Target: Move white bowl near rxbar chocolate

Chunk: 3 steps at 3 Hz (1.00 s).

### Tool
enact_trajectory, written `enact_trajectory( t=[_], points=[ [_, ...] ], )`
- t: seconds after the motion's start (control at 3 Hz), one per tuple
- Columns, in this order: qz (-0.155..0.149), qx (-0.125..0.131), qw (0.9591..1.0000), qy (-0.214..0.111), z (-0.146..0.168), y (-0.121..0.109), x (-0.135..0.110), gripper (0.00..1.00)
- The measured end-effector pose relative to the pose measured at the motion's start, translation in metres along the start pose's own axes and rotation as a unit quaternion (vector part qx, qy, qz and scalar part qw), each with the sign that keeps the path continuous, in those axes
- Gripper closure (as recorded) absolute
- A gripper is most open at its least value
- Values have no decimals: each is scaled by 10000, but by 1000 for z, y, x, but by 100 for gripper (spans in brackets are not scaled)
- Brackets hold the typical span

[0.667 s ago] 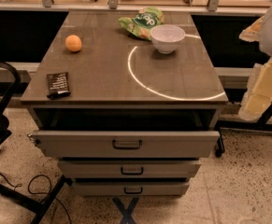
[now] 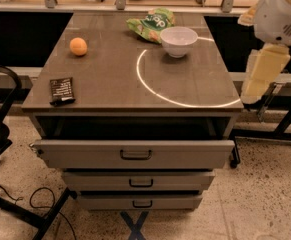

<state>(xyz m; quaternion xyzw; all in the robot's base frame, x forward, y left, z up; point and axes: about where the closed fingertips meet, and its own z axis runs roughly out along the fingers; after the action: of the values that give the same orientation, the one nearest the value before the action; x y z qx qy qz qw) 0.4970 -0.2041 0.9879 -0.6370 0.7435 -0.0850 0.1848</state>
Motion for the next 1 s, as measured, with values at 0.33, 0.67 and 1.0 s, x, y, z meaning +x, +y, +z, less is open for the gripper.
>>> enact_trajectory(
  t=[0.33, 0.67, 1.0],
  points=[
    [-458, 272, 9984, 179, 27, -57, -15, 0],
    [-666, 582, 9951, 452, 44, -91, -22, 0],
    [-711, 962, 9909, 615, 67, -129, -35, 0]
  ],
)
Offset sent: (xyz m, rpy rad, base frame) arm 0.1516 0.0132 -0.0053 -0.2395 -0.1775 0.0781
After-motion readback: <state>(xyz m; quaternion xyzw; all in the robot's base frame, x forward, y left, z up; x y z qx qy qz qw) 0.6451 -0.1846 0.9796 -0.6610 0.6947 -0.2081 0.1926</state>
